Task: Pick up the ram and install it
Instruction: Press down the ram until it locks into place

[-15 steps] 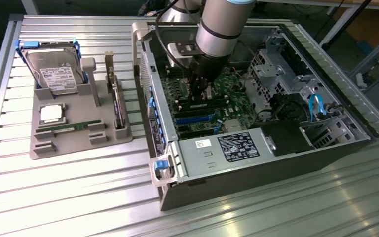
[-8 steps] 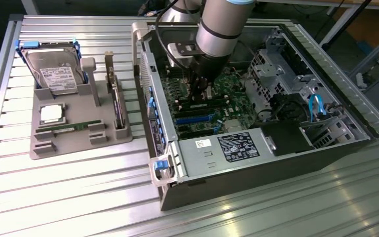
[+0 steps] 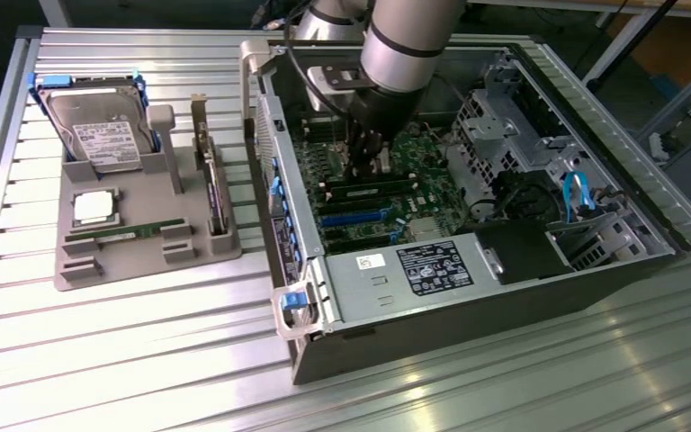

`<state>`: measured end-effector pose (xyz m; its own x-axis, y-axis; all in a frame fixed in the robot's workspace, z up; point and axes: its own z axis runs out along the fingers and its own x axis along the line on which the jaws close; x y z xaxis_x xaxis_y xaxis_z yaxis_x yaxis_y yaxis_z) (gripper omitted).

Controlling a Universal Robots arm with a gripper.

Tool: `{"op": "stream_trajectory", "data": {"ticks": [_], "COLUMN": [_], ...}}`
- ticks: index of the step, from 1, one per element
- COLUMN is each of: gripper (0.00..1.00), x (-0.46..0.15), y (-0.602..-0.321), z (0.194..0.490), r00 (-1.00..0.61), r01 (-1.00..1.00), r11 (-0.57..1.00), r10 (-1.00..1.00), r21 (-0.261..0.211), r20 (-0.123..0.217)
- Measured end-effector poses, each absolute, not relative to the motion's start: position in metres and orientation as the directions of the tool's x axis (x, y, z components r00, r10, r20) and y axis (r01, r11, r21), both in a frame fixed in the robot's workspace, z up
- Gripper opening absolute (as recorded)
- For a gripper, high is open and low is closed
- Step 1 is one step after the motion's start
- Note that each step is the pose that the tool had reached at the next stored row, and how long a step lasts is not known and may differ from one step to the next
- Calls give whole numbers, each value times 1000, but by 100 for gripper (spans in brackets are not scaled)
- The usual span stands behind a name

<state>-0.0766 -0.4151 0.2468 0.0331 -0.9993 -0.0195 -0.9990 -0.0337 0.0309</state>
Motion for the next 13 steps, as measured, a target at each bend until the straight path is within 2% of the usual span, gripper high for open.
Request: {"op": "stream_trajectory", "data": {"ticks": [13], "gripper": [10], "x": [-76], "y": [-415], "z": [289], "r00": [33], "r01": [-999], "r11": [-34], "r10": [-999], "r21": [31], "r20": [-20]}}
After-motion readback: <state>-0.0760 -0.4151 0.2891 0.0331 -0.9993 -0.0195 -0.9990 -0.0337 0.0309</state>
